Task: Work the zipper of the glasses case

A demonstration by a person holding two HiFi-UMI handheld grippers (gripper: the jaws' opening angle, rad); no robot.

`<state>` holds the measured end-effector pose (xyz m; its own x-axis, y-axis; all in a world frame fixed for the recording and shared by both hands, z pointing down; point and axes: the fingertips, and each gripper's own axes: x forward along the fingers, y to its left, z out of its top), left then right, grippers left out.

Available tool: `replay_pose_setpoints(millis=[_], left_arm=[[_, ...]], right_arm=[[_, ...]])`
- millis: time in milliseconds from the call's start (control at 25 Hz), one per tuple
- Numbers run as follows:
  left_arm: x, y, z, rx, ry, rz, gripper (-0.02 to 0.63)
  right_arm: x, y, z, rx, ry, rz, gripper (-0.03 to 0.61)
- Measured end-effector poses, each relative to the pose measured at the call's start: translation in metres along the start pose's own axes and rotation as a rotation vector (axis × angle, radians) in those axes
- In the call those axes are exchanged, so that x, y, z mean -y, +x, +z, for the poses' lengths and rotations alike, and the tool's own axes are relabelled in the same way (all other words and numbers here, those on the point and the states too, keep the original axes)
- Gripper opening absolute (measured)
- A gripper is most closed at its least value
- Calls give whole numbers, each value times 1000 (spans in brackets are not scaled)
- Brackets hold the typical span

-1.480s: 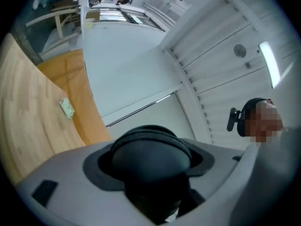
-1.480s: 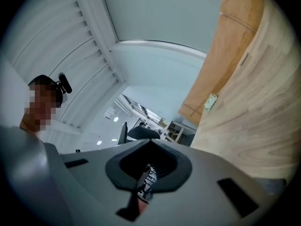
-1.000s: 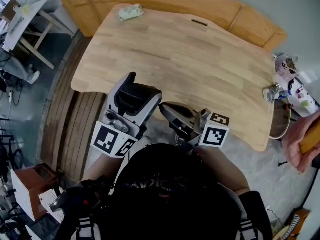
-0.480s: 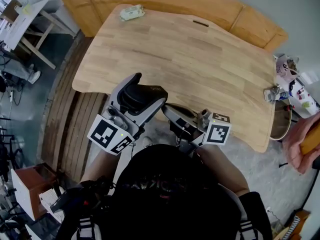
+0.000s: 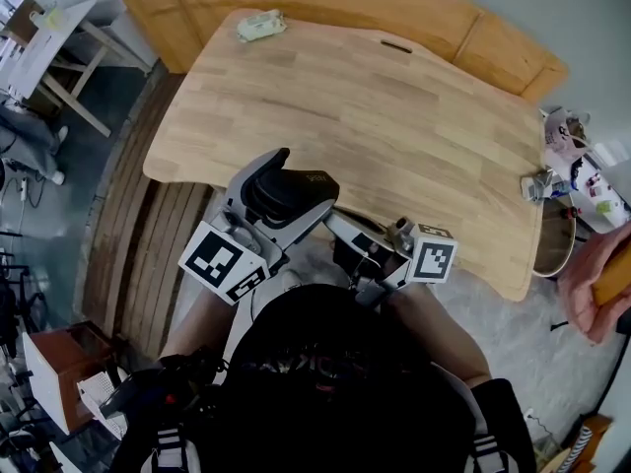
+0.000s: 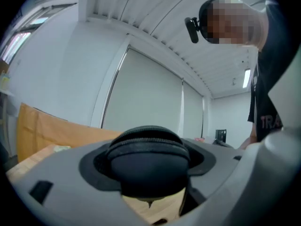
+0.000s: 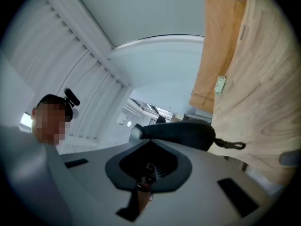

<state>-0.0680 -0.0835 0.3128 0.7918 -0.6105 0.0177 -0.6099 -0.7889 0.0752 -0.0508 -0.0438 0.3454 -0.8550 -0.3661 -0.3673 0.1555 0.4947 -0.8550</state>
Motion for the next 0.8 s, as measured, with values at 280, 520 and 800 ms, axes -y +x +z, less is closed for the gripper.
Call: replay_pose_setpoints(millis=[280,520,800], left_arm=[[23,-10,8,26,90,-157,364],[30,-19,7,74,63,-192,364],[63,-23,27,114,120,-334,364]], right_arm=[[-22,-10,29,61,104,119,15],[-51,-7,33,26,125,213,14],[-62,-3,20,-91,177,265,14]])
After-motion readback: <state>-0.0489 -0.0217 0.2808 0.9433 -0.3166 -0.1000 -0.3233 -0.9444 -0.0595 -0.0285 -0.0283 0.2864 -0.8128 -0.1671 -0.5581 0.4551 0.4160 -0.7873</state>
